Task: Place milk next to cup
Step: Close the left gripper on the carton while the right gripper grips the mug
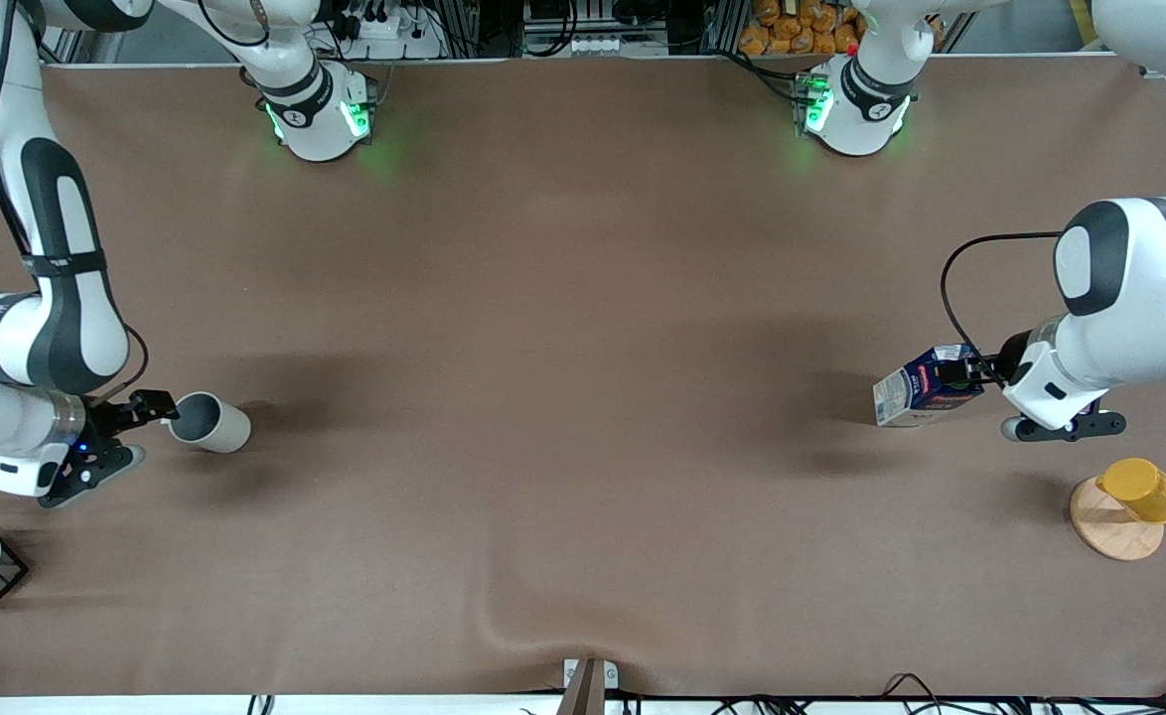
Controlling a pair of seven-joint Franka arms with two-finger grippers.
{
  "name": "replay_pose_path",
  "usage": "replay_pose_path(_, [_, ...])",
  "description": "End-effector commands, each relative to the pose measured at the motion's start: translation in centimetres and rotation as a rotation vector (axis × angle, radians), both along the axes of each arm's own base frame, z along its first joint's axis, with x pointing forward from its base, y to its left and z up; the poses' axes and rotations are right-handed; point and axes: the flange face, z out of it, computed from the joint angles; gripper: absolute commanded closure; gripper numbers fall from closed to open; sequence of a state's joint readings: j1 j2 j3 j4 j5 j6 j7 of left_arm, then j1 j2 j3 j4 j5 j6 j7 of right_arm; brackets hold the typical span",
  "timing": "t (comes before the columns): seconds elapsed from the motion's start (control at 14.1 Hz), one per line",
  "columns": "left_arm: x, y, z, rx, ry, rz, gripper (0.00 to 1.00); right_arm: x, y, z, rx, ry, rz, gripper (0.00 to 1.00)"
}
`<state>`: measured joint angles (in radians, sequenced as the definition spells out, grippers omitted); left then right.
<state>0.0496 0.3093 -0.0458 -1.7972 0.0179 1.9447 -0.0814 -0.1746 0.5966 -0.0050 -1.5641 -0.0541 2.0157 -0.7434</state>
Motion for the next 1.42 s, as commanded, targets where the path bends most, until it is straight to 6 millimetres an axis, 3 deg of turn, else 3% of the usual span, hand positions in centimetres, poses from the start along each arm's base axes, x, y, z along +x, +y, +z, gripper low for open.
replay_pose_path(0.0, [-0.5, -0.3, -1.2, 0.010, 0.007, -0.014, 0.00, 0.3, 0.6, -2.2, -0.001, -0.008, 0.074, 0.00])
replay_pose_path(0.14, [-0.9, -0.6, -1.9, 0.009, 0.022, -0.020, 0.00, 0.0, 0.5, -4.2, 0.003, -0.001, 0.076, 0.00])
replay_pose_path(0.21, [-1.0, -0.5, -2.1, 0.010, 0.027, -0.024, 0.00, -0.3, 0.4, -4.8, 0.003, -0.004, 0.057, 0.22])
replay_pose_path(0.28, [-1.0, -0.5, -2.3, 0.009, 0.030, -0.046, 0.05, -0.4, 0.7, -5.0, 0.004, -0.001, 0.050, 0.51])
replay_pose_path(0.36, [-1.0, -0.4, -2.7, 0.005, 0.036, -0.069, 0.15, -0.5, 0.5, -5.0, 0.003, 0.000, 0.043, 0.71])
replay_pose_path(0.43, [-0.9, -0.4, -2.7, 0.002, 0.037, -0.082, 0.22, -0.5, 0.4, -5.0, 0.003, 0.000, 0.041, 0.87])
replay_pose_path(0.5, [-0.9, -0.3, -2.7, 0.003, 0.037, -0.081, 0.29, -0.6, 0.3, -5.1, 0.004, 0.005, 0.041, 0.94])
replay_pose_path(0.64, [-0.7, -0.6, -3.2, 0.001, 0.043, -0.085, 0.43, -0.6, 0.4, -4.8, 0.007, 0.006, 0.045, 0.97])
replay_pose_path(0.78, [-0.5, -1.4, -3.1, 0.004, 0.040, -0.090, 0.51, -0.5, 0.6, -4.1, 0.009, 0.003, 0.053, 0.97])
replay_pose_path(0.92, [0.0, -1.4, -2.0, 0.004, 0.027, -0.094, 0.54, -0.6, 1.1, -3.1, 0.015, 0.014, 0.058, 1.00])
replay_pose_path(1.14, [0.5, -0.9, 0.1, 0.007, 0.015, -0.083, 0.54, -0.5, 3.3, 0.3, 0.035, 0.014, 0.124, 1.00])
replay_pose_path(1.35, [0.3, -0.6, 2.3, 0.011, 0.032, -0.077, 0.54, -0.3, 7.3, 3.9, 0.102, -0.020, 0.247, 1.00])
